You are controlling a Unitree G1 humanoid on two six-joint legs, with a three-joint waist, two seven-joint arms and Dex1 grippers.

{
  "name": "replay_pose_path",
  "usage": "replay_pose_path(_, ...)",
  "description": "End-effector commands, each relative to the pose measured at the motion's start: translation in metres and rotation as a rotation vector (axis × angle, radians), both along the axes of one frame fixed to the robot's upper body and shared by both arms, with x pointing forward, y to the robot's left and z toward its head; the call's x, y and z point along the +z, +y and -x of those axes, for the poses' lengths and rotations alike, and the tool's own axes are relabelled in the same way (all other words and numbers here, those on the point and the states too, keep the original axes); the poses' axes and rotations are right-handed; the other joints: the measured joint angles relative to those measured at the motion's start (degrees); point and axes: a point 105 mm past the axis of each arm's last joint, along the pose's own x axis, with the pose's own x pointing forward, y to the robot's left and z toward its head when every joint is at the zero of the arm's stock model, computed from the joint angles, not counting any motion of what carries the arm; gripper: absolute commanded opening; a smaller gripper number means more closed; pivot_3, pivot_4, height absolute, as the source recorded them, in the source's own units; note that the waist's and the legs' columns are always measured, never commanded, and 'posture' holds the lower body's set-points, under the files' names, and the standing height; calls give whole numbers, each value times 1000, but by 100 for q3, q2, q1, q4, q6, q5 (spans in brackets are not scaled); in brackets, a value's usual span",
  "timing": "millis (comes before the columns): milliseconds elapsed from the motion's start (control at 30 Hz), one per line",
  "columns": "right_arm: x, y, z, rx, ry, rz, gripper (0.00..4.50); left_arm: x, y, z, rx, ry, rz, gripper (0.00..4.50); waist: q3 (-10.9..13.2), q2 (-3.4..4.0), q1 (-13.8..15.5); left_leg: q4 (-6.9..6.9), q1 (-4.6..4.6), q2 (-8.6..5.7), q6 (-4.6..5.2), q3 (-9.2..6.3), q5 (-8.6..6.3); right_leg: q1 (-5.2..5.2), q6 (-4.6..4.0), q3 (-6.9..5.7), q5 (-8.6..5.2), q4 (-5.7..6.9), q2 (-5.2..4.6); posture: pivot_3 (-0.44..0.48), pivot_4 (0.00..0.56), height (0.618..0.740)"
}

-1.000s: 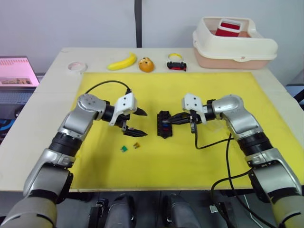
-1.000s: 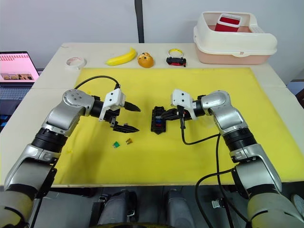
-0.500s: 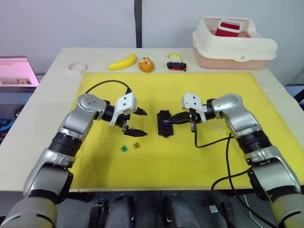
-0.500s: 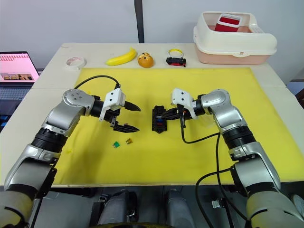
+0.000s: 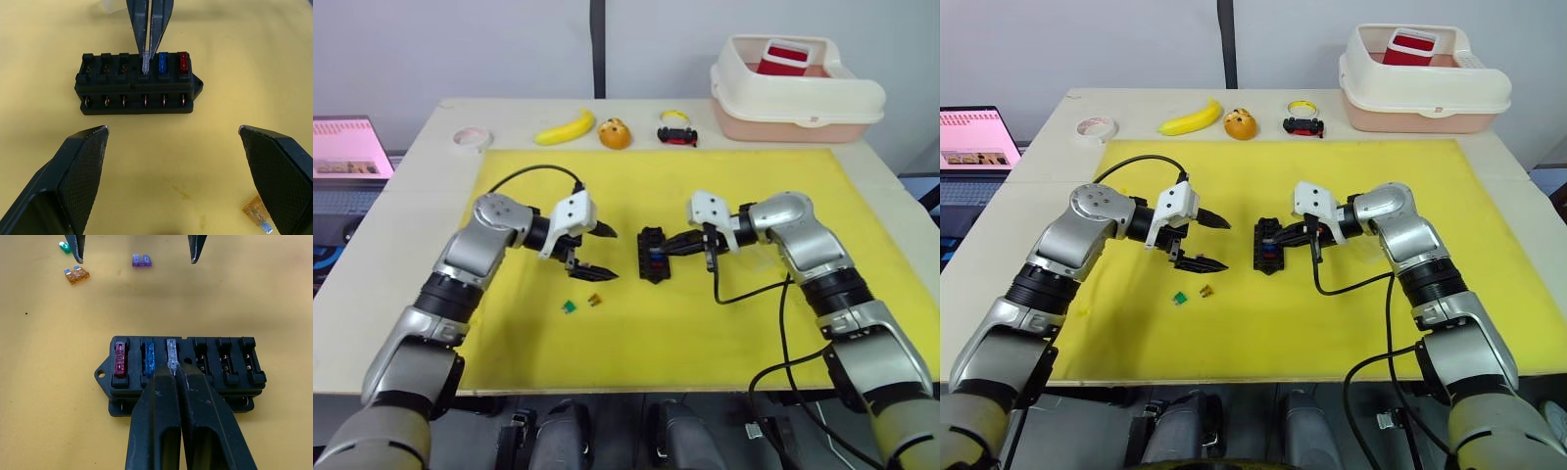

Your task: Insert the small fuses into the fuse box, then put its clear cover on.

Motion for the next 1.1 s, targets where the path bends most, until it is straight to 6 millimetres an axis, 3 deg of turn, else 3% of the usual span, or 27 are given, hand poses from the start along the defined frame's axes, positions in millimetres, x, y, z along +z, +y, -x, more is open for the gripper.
replay_pose_path(33,10,2,-2,6,-43,10,722,8,-5,2,-19,-33,12,4500,0,0,0,0,0,0,0,0,0,0,0,0,0,0,0,0,150,739)
replay_pose_path(133,11,4,-4,-1,-67,7,1809,7,-5,3,-17,-32,14,4500,0,0,-4,0,0,0,0,1,0,0,0,0,0,0,0,0,150,739)
replay_pose_path(600,44,18,3,24,-80,-109,1809,7,-5,2,-12,-28,18,4500,0,1,1,0,0,0,-4,0,2,-1,0,0,0,2,0,0,150,739)
replay_pose_path(700,43,19,6,27,-58,-122,1101,8,-6,1,-13,-29,19,4500,0,1,0,0,0,0,-4,0,2,-1,0,0,0,2,0,0,150,739)
replay_pose_path(767,40,20,8,23,-45,-128,113,8,-6,1,-13,-29,19,4500,0,1,-1,0,0,0,-3,0,2,-1,0,0,0,2,0,0,150,739)
replay_pose_path(1100,17,14,7,-36,3,-136,41,8,-5,1,-18,-28,14,4500,0,1,-2,0,0,0,-3,0,1,-1,0,0,0,2,0,0,150,739)
